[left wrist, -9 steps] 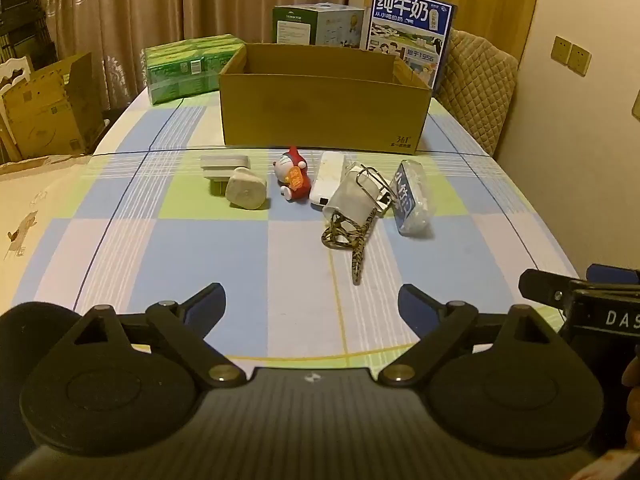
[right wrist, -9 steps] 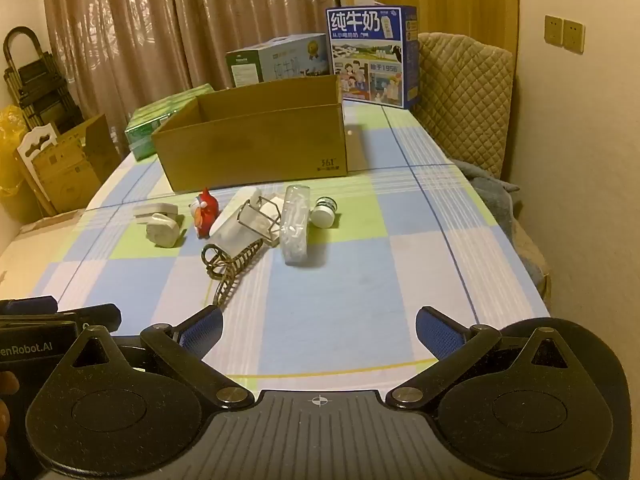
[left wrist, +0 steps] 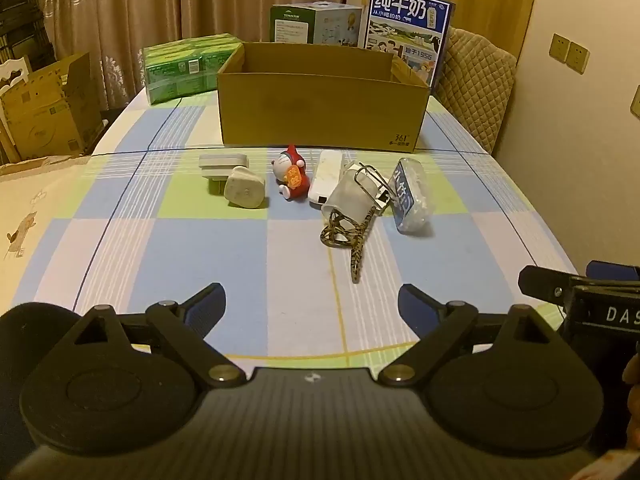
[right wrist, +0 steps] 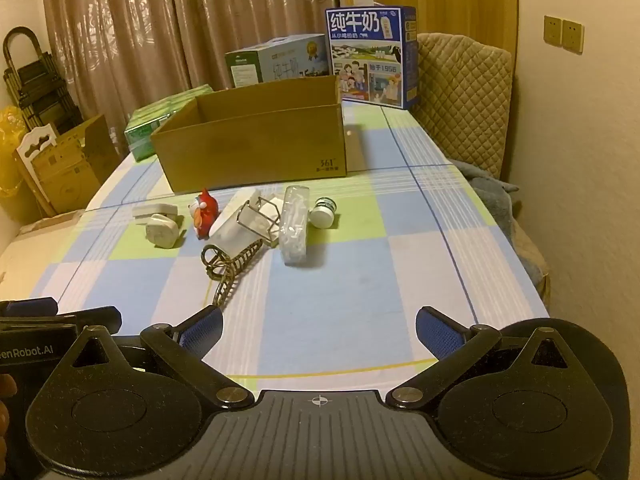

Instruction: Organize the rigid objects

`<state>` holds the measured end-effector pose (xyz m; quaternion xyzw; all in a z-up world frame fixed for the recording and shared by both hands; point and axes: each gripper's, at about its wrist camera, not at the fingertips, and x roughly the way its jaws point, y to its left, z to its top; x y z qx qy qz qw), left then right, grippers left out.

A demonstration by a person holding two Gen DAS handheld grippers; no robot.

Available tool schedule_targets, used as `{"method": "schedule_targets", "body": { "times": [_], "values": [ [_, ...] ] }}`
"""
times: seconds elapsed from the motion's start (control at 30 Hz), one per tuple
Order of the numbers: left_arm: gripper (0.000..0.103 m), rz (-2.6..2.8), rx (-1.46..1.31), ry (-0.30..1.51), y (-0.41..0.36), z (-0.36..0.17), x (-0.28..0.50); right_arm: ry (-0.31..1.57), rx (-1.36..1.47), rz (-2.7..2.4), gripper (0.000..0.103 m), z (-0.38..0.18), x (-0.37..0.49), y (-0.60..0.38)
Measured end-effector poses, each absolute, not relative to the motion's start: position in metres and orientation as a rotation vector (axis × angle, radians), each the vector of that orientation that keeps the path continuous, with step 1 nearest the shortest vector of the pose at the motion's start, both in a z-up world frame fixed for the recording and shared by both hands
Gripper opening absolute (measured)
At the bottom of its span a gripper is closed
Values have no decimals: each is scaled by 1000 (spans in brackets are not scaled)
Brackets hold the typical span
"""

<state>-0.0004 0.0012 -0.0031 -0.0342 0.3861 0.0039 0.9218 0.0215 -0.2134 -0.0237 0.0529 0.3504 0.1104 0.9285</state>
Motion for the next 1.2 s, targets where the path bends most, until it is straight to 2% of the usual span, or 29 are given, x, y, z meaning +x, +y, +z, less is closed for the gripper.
{"method": "schedule_targets", "body": {
  "times": [1.2],
  "values": [
    [91, -9, -78, 785, 0, 4, 0, 721, 112, 222, 101, -23, 21, -214]
  ]
}}
